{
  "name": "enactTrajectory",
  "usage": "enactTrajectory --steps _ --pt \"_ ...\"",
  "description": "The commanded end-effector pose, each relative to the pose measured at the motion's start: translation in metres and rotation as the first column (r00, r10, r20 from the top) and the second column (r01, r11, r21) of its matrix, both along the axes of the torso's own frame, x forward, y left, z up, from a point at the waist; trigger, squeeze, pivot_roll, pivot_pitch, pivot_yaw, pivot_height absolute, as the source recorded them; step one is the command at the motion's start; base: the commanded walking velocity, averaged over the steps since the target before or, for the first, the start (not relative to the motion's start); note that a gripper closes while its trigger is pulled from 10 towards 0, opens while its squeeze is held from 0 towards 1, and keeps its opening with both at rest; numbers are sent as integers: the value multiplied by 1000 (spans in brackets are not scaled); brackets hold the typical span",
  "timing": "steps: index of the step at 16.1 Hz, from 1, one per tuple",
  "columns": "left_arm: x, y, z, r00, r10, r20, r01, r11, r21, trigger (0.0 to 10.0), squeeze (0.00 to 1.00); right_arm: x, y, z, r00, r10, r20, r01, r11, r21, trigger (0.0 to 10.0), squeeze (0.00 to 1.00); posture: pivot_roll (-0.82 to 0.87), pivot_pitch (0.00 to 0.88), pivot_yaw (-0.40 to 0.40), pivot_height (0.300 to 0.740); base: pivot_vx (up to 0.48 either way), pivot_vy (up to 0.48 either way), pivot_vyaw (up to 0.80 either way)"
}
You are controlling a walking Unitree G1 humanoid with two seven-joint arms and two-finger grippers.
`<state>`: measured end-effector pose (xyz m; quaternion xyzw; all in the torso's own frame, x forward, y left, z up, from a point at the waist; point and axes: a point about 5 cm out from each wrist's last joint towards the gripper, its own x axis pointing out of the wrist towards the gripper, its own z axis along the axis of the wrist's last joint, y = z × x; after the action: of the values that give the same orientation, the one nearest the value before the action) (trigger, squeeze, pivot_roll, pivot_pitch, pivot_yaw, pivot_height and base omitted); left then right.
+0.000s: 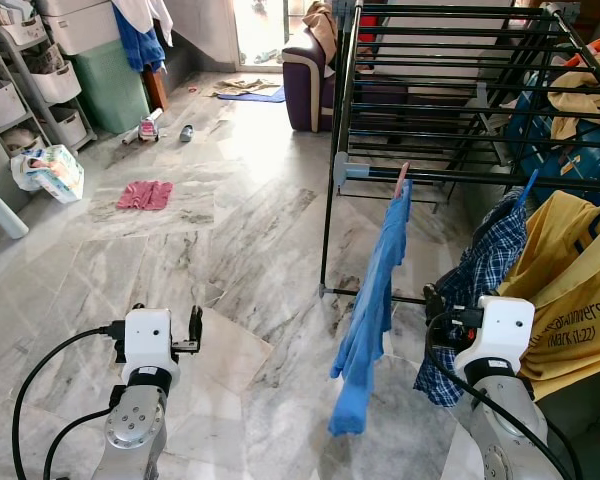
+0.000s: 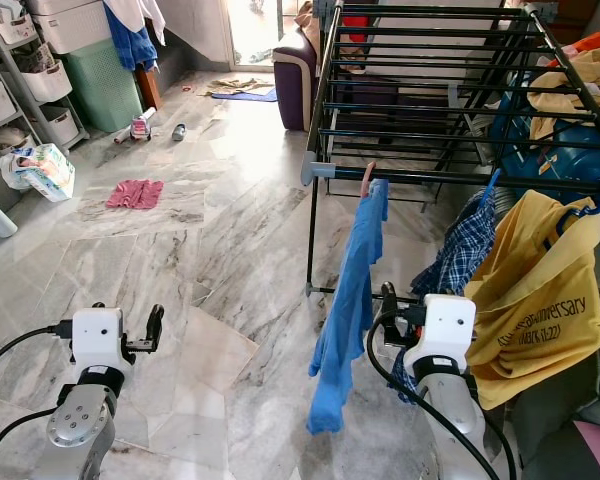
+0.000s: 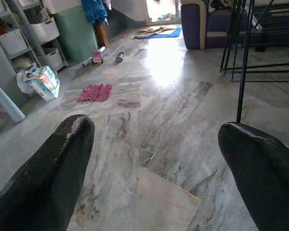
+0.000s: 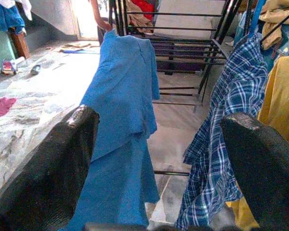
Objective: Hang hanger
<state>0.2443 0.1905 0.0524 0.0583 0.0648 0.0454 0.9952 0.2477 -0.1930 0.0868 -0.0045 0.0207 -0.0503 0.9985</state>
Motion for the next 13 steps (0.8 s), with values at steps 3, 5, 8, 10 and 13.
enactTrajectory --steps 3,5,8,10,13 --pt "69 -29 59 976 -183 116 177 983 57 10000 0 6 23 27 998 -51 36 49 996 76 10000 0 -88 16 114 740 0 0 0" --pt "69 -29 59 976 -183 116 177 983 57 10000 0 6 23 27 998 -51 36 49 996 76 10000 0 -88 16 114 740 0 0 0" --pt "69 -29 59 976 -183 116 177 983 57 10000 0 6 23 27 998 -51 36 49 996 76 10000 0 -88 16 114 740 0 0 0" --pt "69 -29 59 976 -183 116 177 983 57 10000 0 6 23 27 998 -51 36 49 996 76 10000 0 -88 16 114 740 0 0 0" --pt "69 -29 59 976 -183 116 177 983 57 10000 0 6 23 27 998 -51 36 49 996 76 10000 0 -88 16 114 740 0 0 0"
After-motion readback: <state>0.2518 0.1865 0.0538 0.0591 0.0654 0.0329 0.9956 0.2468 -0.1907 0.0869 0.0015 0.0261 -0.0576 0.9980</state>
